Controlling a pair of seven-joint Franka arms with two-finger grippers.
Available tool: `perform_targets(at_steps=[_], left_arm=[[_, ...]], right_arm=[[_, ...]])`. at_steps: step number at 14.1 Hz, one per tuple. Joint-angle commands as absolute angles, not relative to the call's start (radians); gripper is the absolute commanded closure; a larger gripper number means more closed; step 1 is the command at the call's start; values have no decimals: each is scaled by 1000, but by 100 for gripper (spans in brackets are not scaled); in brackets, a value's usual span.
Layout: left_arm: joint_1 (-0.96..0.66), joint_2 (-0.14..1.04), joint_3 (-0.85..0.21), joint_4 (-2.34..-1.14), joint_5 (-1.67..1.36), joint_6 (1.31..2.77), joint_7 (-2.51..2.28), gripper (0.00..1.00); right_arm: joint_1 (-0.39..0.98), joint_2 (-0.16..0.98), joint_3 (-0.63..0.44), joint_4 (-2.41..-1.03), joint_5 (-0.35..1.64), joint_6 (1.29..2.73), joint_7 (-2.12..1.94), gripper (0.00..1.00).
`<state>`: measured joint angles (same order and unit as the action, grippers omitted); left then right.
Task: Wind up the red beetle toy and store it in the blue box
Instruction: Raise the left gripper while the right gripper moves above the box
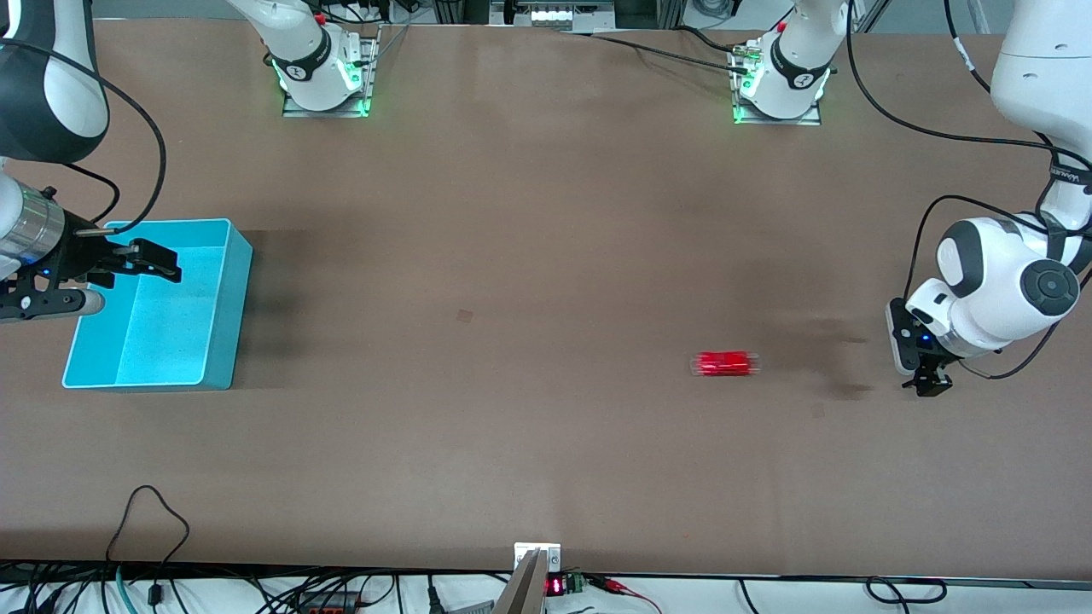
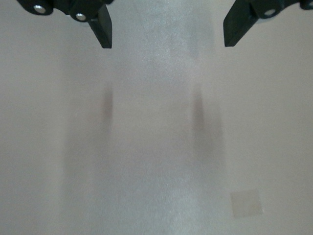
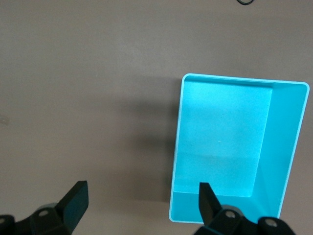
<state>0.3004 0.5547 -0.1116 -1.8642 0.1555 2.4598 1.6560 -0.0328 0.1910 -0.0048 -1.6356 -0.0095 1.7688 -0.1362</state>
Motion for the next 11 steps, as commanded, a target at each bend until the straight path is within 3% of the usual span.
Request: perform_targets(at_steps=[1, 7, 11], left_arm=[[305, 541, -147, -1798, 169, 2329, 1625, 0], [302, 531, -228, -1629, 173, 2030, 1533, 0], [261, 457, -235, -1626, 172, 1916, 1457, 0]], right_arm=[[-37, 198, -3, -1626, -3, 1750, -149, 0], [-34, 215, -3, -1629, -3, 1720, -150, 0], [-29, 233, -3, -1629, -2, 1625, -149, 0]])
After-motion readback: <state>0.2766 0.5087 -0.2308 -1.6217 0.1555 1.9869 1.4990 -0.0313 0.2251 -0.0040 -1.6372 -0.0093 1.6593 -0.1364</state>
